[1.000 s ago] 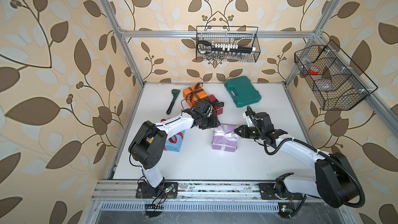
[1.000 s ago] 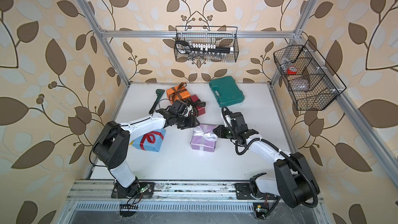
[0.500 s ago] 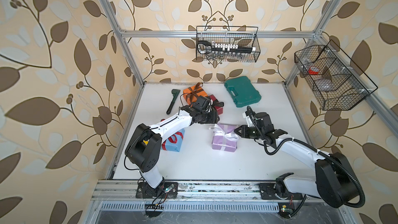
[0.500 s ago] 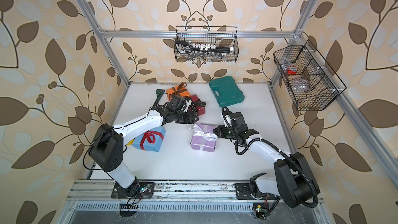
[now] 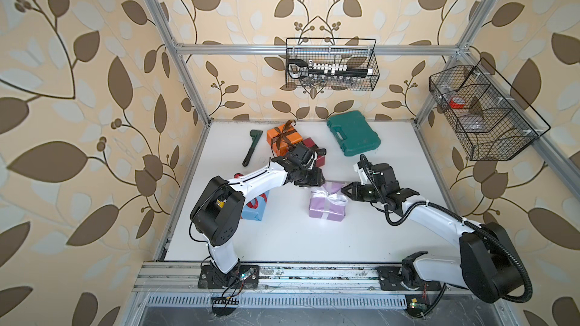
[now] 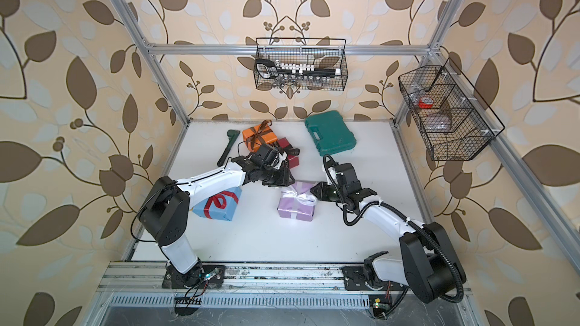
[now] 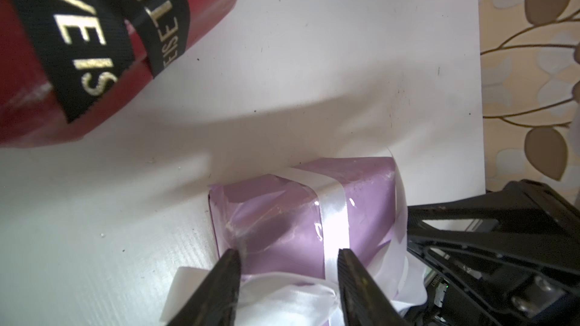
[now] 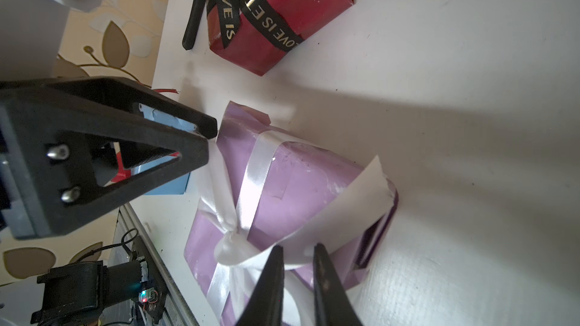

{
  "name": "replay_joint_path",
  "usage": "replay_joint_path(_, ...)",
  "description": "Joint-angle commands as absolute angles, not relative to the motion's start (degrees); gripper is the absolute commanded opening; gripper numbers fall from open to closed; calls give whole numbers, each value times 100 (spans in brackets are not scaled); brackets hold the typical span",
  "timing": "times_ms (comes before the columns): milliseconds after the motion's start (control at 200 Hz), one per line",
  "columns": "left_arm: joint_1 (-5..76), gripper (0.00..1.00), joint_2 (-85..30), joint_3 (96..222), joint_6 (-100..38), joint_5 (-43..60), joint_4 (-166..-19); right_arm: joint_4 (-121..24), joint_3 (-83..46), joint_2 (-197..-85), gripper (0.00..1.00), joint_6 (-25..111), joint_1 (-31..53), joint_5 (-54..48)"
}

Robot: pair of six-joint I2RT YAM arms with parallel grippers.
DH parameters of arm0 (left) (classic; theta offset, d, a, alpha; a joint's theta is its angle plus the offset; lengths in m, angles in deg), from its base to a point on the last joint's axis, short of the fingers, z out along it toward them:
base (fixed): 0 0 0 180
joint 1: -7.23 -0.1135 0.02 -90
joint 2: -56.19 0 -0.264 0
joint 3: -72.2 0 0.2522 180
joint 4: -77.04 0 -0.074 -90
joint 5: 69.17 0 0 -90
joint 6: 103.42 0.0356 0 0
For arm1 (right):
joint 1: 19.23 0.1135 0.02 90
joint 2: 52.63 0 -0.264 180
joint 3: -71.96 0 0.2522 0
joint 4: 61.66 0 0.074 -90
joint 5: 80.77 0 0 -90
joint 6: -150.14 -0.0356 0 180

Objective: Untie the ribbon bows on the gift boxes
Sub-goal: Untie the ribbon from the gift box.

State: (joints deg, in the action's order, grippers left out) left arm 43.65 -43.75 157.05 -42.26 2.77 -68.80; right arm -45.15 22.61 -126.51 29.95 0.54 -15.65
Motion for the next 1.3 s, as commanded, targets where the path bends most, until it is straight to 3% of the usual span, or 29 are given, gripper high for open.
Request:
replay_joint_path(0, 4427, 44, -4351, 15767, -4267, 157, -6852, -4561, 2278, -12540, 19, 3028, 81, -1581)
replay_joint_path(100, 4446, 33, -4392, 15751, -4261, 167, -6834, -4561, 2301, -12515, 19, 3025, 79, -1582)
replay_joint_path(275, 4451, 0, -4549, 15793, -4205, 45, -6812, -4527, 2307, -12478, 19, 3022, 81, -1555)
replay_joint_path(670, 4453, 0, -4281, 16031, -4251, -23, -6731, -4079, 2225, -12161, 25, 2985, 81, -1329)
replay_joint_path(995, 4457, 0, -4210, 16108, -4245, -159, -6700, -3709, 2137, -12136, 50, 2063, -180, -1407)
replay_joint_path(1135, 4473, 0, -4256, 15928, -4321, -244, -6831, -4226, 2327, -12271, 64, 1410, -265, -1865)
replay_joint_path(1295, 4473, 0, -4236, 15868, -4265, -224, -6797, -5068, 2641, -12423, 69, 881, -265, -2276)
